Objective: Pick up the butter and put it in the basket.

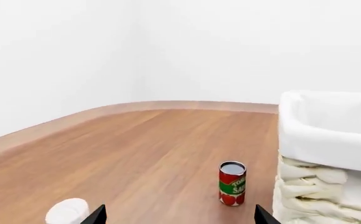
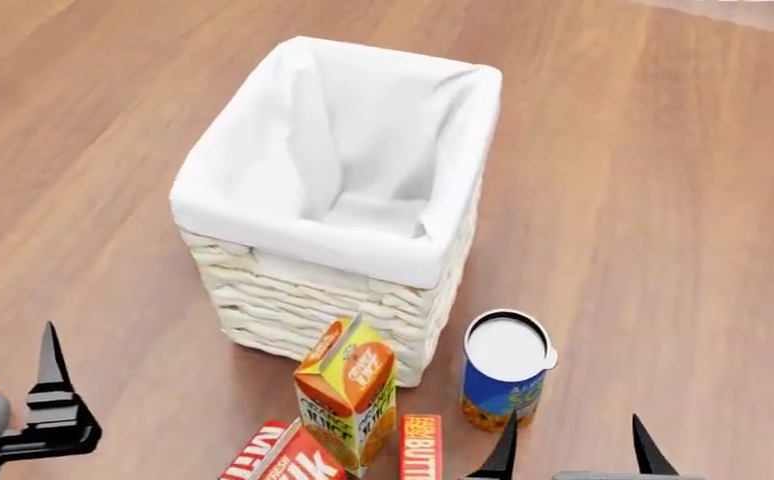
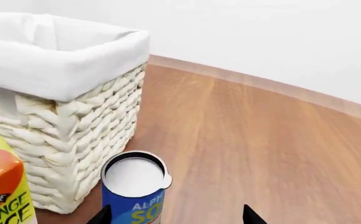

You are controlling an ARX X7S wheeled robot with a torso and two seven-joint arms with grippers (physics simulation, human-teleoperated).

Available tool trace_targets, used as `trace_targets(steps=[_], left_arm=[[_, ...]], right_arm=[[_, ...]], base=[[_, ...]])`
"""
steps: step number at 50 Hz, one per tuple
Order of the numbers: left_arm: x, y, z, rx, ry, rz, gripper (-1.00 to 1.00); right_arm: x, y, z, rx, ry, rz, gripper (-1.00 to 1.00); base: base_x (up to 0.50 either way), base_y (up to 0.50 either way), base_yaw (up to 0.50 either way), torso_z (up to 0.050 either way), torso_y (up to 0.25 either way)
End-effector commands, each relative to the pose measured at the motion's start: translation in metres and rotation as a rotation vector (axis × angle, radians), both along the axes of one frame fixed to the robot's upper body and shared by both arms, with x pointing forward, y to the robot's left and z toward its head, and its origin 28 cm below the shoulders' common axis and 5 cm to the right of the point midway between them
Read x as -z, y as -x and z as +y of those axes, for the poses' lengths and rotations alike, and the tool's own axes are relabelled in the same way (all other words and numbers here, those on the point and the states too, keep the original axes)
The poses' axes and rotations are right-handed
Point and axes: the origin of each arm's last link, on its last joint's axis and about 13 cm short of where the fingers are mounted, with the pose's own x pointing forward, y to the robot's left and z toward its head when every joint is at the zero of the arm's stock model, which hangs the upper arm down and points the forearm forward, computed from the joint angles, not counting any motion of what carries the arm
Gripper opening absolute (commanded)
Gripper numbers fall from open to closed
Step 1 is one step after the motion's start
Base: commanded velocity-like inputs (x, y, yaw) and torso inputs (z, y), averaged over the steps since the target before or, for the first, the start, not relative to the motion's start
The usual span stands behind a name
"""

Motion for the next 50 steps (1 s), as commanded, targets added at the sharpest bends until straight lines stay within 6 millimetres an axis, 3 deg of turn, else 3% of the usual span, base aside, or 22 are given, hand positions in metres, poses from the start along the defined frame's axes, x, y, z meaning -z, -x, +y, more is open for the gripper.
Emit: trace_targets(steps=[1, 15, 38, 45, 50], left_arm=[[-0.004, 0.001, 0.001, -0.009, 0.000, -0.026, 1.00], [-0.007, 0.001, 0.002, -0.014, 0.013, -0.033, 1.00], [-0.005, 0.001, 0.002, -0.008, 0.042, -0.006, 1.00], [-0.007, 0.005, 0.001, -0.016, 0.045, 0.001, 1.00], [-0.009, 0.008, 0.002, -0.008, 0.041, 0.002, 1.00]], right_arm=[[-0.001, 0.000, 0.000, -0.001, 0.003, -0.003, 1.00], [-0.002, 0.001, 0.000, -0.001, 0.003, -0.005, 1.00], [-0.001, 0.000, 0.002, -0.012, 0.015, -0.005, 1.00], [0.027, 0.022, 0.011, -0.043, -0.017, 0.065, 1.00], [0.035, 0.038, 0.016, -0.052, -0.011, 0.097, 1.00]], base=[[0.00, 0.00, 0.00, 0.002, -0.250], [0.00, 0.00, 0.00, 0.002, -0.250], [0.00, 0.00, 0.00, 0.000, 0.000], [0.00, 0.00, 0.00, 0.000, 0.000], [0.00, 0.00, 0.00, 0.000, 0.000]])
